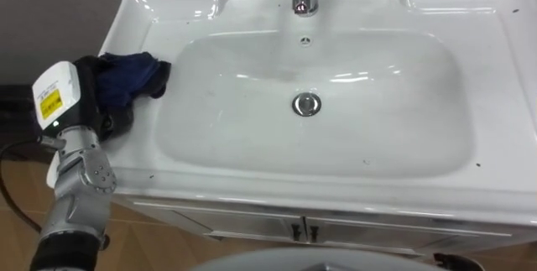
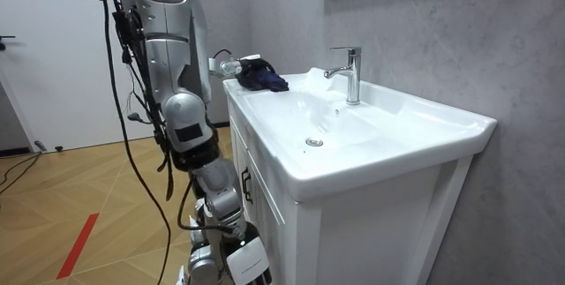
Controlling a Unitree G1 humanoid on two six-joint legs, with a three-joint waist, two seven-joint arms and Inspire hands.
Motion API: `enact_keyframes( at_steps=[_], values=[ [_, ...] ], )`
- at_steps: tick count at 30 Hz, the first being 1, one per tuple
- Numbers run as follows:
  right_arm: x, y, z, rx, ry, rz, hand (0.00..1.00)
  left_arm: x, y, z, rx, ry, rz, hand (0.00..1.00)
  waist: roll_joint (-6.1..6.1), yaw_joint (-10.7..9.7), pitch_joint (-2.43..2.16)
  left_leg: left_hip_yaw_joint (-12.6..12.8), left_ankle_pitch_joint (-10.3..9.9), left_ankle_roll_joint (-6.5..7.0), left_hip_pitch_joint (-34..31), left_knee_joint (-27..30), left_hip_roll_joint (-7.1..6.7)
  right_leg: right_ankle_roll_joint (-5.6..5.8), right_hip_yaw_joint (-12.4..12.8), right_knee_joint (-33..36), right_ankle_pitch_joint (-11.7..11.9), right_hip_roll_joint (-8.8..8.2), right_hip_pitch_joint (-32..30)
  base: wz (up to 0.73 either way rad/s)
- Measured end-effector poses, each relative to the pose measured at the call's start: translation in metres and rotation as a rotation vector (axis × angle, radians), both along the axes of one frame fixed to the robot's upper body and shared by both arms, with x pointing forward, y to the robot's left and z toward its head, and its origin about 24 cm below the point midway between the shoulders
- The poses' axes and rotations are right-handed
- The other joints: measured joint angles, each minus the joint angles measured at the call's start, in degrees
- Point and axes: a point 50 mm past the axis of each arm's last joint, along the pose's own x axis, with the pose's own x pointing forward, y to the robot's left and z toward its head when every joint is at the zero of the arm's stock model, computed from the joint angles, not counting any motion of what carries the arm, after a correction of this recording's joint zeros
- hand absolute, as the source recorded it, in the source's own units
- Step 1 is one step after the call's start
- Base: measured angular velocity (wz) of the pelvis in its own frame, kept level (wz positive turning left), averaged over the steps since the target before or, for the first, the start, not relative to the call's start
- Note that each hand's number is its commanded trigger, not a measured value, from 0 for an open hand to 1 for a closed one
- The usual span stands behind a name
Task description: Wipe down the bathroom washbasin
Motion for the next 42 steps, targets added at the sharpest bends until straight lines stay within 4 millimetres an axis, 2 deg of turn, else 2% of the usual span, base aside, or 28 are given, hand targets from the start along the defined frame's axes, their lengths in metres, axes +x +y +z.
enact_keyframes(
  at_steps=[14, 20, 24, 33, 42],
  values=[
    [-0.001, 0.001, -0.001, 0.001, 0.006, 0.014, 0.0, 0.004, -0.003, 0.009, 0.034, -0.062, -0.024, 0.0, -1.12, 0.31, 0.67, -0.59, 0.08, 0.16, -0.25, -0.06, -0.29, 0.23, 0.4, -0.36, -0.15, -0.01, -0.15, 0.0],
    [-0.001, 0.003, -0.001, 0.0, 0.011, 0.034, 0.0, 0.009, -0.007, 0.022, 0.083, -0.13, -0.047, 0.0, -0.89, 0.14, 0.67, -0.89, 0.01, 0.12, -0.52, 0.09, -0.34, 0.2, 0.51, -0.44, -0.14, 0.02, -0.18, 0.0],
    [-0.005, 0.004, -0.002, 0.007, 0.022, 0.039, 0.0, 0.012, -0.009, 0.028, 0.114, -0.159, -0.066, 0.0, -0.5, -0.03, 0.5, -0.99, -0.04, 0.11, -0.47, 0.12, -0.33, 0.19, 0.62, -0.39, -0.13, 0.03, -0.12, 0.0],
    [-0.004, 0.006, -0.002, 0.032, 0.014, 0.046, 0.0, 0.018, -0.016, 0.044, 0.165, -0.253, -0.116, 0.0, -0.48, 0.09, 0.69, -1.07, -0.14, 0.2, -0.44, 0.29, -0.3, 0.15, 0.68, -0.33, -0.1, 0.05, -0.1, 0.0],
    [-0.003, 0.008, -0.003, 0.039, 0.009, 0.06, 0.0, 0.02, -0.019, 0.051, 0.137, -0.309, -0.132, 0.0, 0.05, 0.09, 0.91, -1.83, -0.27, 0.3, -1.1, 1.08, -0.34, 0.16, 0.26, -0.32, -0.09, 0.13, -0.12, 0.03]
  ],
)
